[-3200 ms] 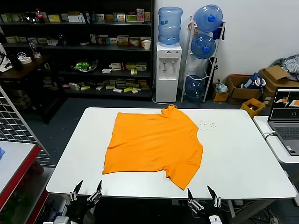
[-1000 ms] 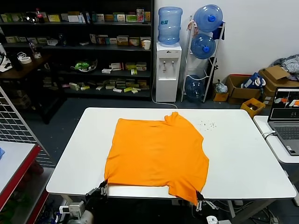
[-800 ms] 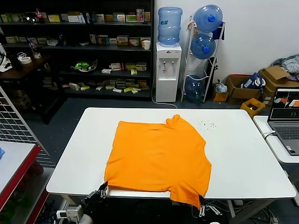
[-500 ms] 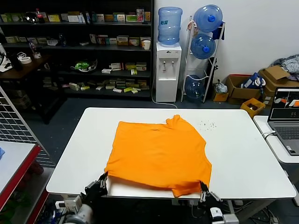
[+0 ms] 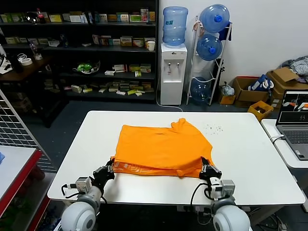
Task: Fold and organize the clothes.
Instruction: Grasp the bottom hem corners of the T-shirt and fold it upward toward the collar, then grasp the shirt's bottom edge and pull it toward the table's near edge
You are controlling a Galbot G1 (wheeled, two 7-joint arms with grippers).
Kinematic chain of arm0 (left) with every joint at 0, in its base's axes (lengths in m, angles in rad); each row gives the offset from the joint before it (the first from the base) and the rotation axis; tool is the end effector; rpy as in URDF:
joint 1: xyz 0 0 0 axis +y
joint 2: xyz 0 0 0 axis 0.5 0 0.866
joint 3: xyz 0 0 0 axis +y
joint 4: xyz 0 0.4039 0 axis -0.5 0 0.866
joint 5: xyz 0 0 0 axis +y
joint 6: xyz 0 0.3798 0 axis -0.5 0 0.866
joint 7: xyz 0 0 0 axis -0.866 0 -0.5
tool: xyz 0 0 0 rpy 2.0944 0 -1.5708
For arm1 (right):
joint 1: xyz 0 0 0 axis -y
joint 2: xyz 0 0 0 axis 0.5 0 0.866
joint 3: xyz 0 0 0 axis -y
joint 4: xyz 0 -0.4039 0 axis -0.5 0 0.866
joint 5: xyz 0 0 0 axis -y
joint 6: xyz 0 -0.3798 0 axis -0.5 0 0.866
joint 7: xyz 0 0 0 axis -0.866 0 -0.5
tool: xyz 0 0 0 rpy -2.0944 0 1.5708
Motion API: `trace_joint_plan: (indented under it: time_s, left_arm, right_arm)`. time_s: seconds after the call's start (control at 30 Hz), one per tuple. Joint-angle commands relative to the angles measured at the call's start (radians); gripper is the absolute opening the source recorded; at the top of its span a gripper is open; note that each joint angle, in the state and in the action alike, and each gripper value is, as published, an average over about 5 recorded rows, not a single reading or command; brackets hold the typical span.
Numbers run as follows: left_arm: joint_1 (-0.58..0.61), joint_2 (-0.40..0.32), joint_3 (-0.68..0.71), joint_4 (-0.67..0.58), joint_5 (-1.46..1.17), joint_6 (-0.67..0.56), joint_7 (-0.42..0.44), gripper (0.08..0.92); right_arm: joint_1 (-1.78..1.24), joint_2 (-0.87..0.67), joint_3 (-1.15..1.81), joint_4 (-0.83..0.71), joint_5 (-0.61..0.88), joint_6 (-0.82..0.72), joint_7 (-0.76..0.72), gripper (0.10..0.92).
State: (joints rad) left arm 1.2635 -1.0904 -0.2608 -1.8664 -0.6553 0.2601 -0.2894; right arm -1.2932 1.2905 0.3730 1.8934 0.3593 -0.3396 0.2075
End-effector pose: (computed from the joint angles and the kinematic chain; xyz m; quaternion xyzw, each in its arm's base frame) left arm 0.2775 0.0518 -0.3719 -0.0496 -0.9776 0.0740 0.1909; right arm 0.2754 -0.0265 -0.3655 0.0211 -0.9858 -0.0284 0.1643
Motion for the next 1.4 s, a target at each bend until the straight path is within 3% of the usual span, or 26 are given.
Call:
trace_joint_plan:
  time_s: [0.03,0.2,0.47,0.63,0.9,1.0,1.23,1.4]
  left_arm:
    - [-0.136,-0.002,0.054,0.13,0.003,0.024,0.016,0.096]
    - [-0.086,0.006,0.031,0.086,0.006,0.025,0.03,0.17]
    - [0.03,0.006,-0.027,0.04,0.028,0.017,0.035,0.403]
    - [0.067,-0.011,-0.029,0.08,0.031,-0.004,0.06,0.542]
    - [0.015,-0.027,-0.036,0.179,0.035,-0.016,0.086,0.77]
    - [0.002,-0.025,-0.037,0.193,0.033,-0.016,0.089,0.814]
    - [-0.009,-0.023,-0.035,0.203,0.031,-0.016,0.09,0.823]
    - [-0.011,-0.025,-0.029,0.201,0.03,-0.016,0.092,0.782]
  right_arm:
    - [0.212,-0.002,-0.049,-0.158,0.04,-0.06,-0.026,0.124]
    - [0.159,-0.003,-0.037,-0.134,0.024,-0.046,-0.048,0.184]
    - [0.044,-0.05,0.028,-0.09,0.012,-0.014,-0.076,0.417]
    - [-0.024,-0.081,0.064,-0.095,0.037,-0.011,-0.102,0.556]
    - [-0.06,-0.092,0.089,-0.118,0.105,-0.055,-0.116,0.781]
    - [-0.062,-0.09,0.088,-0.119,0.116,-0.067,-0.115,0.816]
    - [-0.047,-0.08,0.078,-0.127,0.13,-0.078,-0.108,0.821]
    - [-0.043,-0.081,0.076,-0.128,0.143,-0.082,-0.098,0.732]
